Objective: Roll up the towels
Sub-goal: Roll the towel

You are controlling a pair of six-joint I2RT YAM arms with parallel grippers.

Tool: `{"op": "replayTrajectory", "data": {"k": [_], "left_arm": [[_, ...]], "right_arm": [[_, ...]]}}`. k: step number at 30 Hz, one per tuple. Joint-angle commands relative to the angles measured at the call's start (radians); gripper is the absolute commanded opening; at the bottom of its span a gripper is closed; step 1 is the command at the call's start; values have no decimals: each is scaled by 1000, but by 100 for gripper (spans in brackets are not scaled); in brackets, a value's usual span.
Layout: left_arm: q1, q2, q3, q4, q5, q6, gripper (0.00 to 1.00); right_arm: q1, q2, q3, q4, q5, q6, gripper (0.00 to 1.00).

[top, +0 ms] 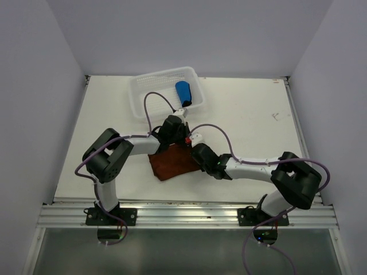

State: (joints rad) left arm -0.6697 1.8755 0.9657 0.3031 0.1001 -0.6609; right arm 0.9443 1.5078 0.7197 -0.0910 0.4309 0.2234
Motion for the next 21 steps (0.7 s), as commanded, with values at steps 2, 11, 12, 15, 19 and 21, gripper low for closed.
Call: {"op": "replayTrajectory", "data": {"k": [2, 11, 12, 15, 19, 21], "left_arm": [[4, -88, -22, 5, -39, -17, 0], [9, -122, -70, -13, -60, -28, 0], [9, -122, -77, -12, -57, -29, 0], [10, -119, -90, -4, -46, -34, 0], [10, -124, -108, -7, -50, -43, 0], [12, -144, -120, -12, -59, -46, 4]], "right_arm": [[48, 43, 33, 0, 202, -68, 0], [218, 196, 125, -39, 377, -125, 0], [238, 207, 130, -42, 385, -125, 0], [260, 244, 144, -50, 404, -137, 0], [266, 272, 158, -72, 410, -160, 0], [271, 285, 176, -88, 420, -170, 0]]}}
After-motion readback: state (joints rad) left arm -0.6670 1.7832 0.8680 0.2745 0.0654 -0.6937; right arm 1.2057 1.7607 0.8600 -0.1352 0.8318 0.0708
